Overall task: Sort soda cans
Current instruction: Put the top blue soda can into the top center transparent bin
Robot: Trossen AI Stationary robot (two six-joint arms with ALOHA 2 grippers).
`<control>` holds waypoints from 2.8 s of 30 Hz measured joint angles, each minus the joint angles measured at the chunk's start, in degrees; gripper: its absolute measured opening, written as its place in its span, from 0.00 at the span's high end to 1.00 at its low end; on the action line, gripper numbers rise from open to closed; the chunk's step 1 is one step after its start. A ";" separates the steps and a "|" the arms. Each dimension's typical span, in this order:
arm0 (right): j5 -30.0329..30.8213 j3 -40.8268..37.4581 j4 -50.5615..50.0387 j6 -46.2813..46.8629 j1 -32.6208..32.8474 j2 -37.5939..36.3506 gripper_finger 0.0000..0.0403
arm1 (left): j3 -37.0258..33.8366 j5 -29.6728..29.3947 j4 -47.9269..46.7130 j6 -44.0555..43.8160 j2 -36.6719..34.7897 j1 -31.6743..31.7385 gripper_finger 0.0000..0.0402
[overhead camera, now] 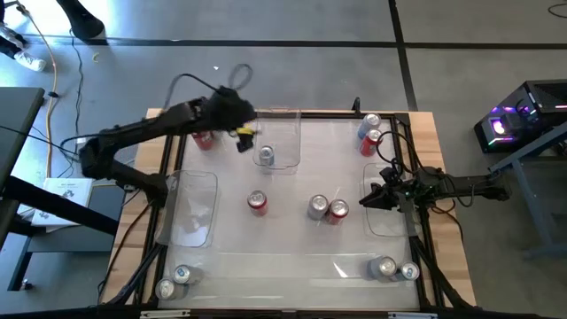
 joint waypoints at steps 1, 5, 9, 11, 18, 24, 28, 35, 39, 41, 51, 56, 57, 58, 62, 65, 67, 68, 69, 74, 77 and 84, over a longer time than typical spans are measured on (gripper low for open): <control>-0.01 -0.02 0.00 0.00 0.00 0.00 0.67 | -0.61 -0.84 -0.30 -1.11 -1.24 1.86 0.25; -0.01 -0.02 0.02 -0.01 0.00 0.01 0.67 | -1.40 -1.47 -2.82 -6.35 -3.18 11.47 0.26; 0.00 0.00 0.00 -0.02 0.02 0.02 0.67 | -1.43 -0.05 -6.42 -10.47 -1.80 20.75 0.26; 0.01 0.00 0.00 0.00 0.02 0.02 0.67 | -1.45 1.85 -7.63 -10.88 -0.57 24.01 0.26; 0.01 0.00 0.00 0.00 0.01 0.00 0.67 | -1.47 5.56 -11.01 -9.46 5.06 29.47 0.26; -0.01 -0.02 0.02 0.00 0.02 0.00 0.67 | -1.47 5.49 -15.49 -9.53 8.42 30.49 0.25; 0.00 -0.01 0.01 -0.01 0.02 0.01 0.67 | -1.47 5.30 -16.14 -10.56 9.47 30.45 0.25; -0.01 0.00 0.00 0.00 0.02 0.00 0.67 | -1.47 5.17 -16.38 -10.88 10.11 30.44 0.25; 0.01 -0.02 0.00 0.00 0.02 0.00 0.67 | -1.47 3.96 -17.80 -10.31 10.13 30.38 0.25; -0.01 0.00 0.00 -0.02 0.00 0.00 0.67 | -1.47 2.85 -18.53 -9.39 10.13 30.19 0.25; 0.01 -0.01 0.00 -0.01 0.01 0.00 0.67 | -1.47 1.61 -19.92 -8.00 10.13 29.97 0.25; 0.00 -0.01 0.00 0.00 0.01 0.00 0.67 | -1.47 3.14 -19.87 -8.01 10.13 29.97 0.25; 0.01 0.00 0.00 0.00 0.02 0.00 0.67 | -1.47 3.25 -19.87 -8.02 10.13 29.97 0.25; 0.00 -0.01 0.01 -0.01 0.02 0.00 0.67 | -1.47 3.37 -20.00 -8.09 10.13 29.94 0.25; 0.01 -0.02 0.00 0.00 0.00 0.00 0.67 | -1.47 3.37 -20.92 -8.46 10.13 29.86 0.25; 0.00 -0.01 0.01 -0.01 0.01 0.00 0.67 | -2.41 3.16 -20.15 -8.45 10.11 29.75 0.25; -0.01 0.00 0.02 -0.02 0.02 0.00 0.67 | -4.32 2.67 -19.21 -7.97 10.13 29.54 0.25; -0.01 -0.02 0.00 0.00 0.00 0.00 0.67 | -5.20 2.63 -18.73 -7.78 10.18 29.37 0.25; -0.01 0.00 0.01 -0.02 0.00 0.00 0.67 | -5.93 2.51 -18.41 -7.78 10.18 29.11 0.25; -0.01 -0.02 0.00 -0.01 0.01 0.00 0.67 | -6.93 2.01 -17.20 -7.84 10.17 27.74 0.28; -0.01 -0.02 0.00 -0.01 0.00 0.01 0.67 | -6.93 2.06 -14.84 -7.80 10.15 27.25 0.32; 0.00 0.00 0.00 -0.02 0.02 0.00 0.67 | -6.62 2.28 -11.43 -5.38 9.91 27.21 0.48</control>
